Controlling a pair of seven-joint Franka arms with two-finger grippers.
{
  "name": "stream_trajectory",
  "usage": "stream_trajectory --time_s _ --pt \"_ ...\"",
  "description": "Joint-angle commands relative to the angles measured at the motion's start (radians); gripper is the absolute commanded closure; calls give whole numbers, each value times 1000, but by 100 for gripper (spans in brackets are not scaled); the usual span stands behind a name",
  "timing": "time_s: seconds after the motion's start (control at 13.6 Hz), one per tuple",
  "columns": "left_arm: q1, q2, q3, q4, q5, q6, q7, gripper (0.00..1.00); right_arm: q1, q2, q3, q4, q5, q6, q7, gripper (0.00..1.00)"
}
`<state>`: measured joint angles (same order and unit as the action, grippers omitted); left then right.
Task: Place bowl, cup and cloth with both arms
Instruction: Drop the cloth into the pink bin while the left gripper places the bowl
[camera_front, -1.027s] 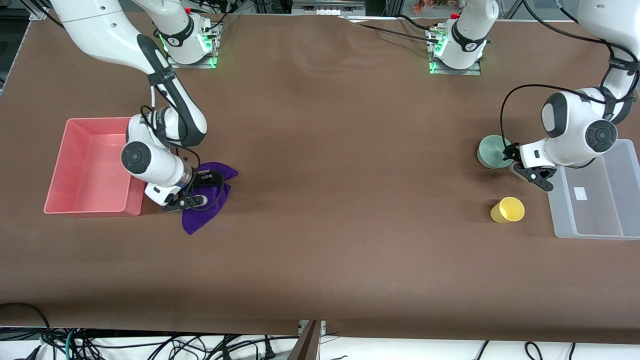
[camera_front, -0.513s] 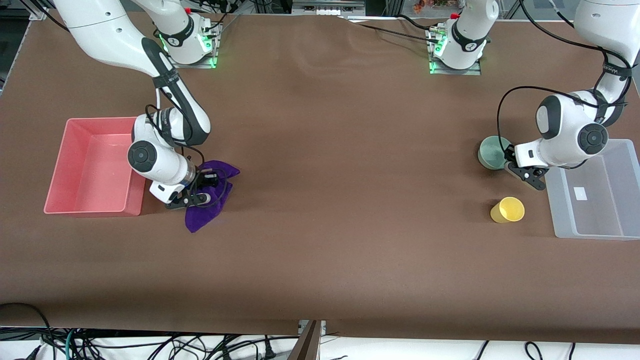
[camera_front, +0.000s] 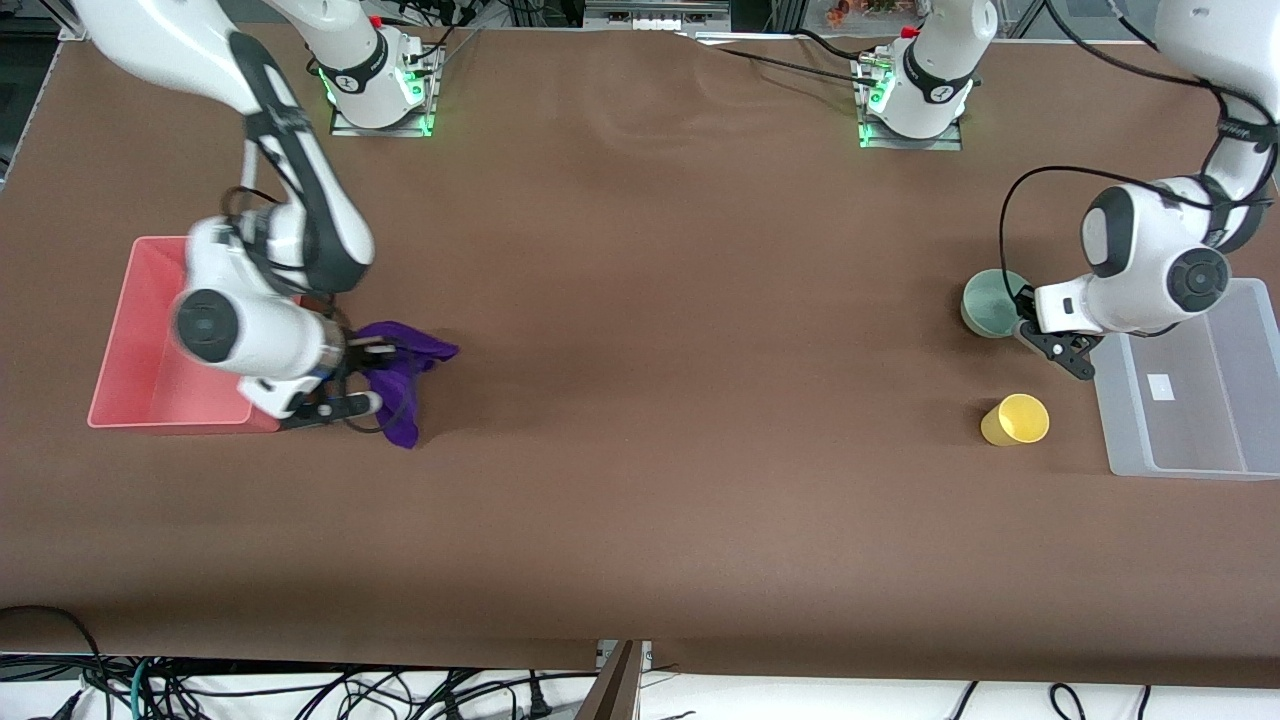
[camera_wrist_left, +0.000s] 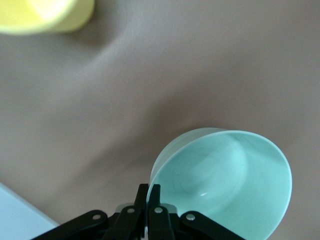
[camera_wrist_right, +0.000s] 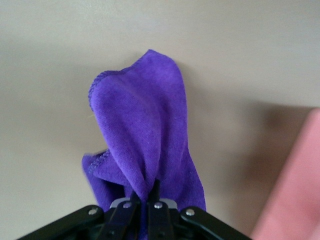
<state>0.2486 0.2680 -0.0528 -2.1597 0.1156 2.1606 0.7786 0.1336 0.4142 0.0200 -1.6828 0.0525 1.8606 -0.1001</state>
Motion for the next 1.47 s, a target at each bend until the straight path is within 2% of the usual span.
stream_trajectory --time_s 0.0,0.15,0.22,0.44,0.66,0.81,1.03,1.1,1.17,1.25,1.39 --pt "3 -58 -13 220 -2 -290 21 100 -16 5 -84 188 -2 -267 -160 100" --pt "33 -41 -10 369 -2 -399 65 100 -16 -5 -171 244 -5 -404 -287 100" --pt "58 -23 -9 418 -1 -403 117 100 -16 -6 -224 250 -29 -437 -370 100" --pt "185 81 -4 558 15 -400 235 100 -28 5 -348 220 -82 -406 -574 100" --pt "302 235 -2 638 41 -325 295 100 -31 8 -411 123 -83 -347 -638 100" --pt "351 325 -2 632 36 -195 301 100 -31 9 -426 42 -83 -275 -641 100" --pt "370 410 -2 633 29 -98 301 100 -32 14 -430 -81 -76 -123 -639 100" --pt "370 415 -2 632 27 -90 301 76 -32 17 -430 -96 -74 -110 -635 100" --pt "367 416 -4 635 27 -90 300 12 -34 20 -430 -97 -66 -113 -630 70" --pt "360 410 -6 638 30 -94 301 1 -34 17 -430 -87 -65 -116 -627 1" --pt "357 367 -16 640 29 -120 297 0 -32 -11 -428 -46 -63 -142 -622 0"
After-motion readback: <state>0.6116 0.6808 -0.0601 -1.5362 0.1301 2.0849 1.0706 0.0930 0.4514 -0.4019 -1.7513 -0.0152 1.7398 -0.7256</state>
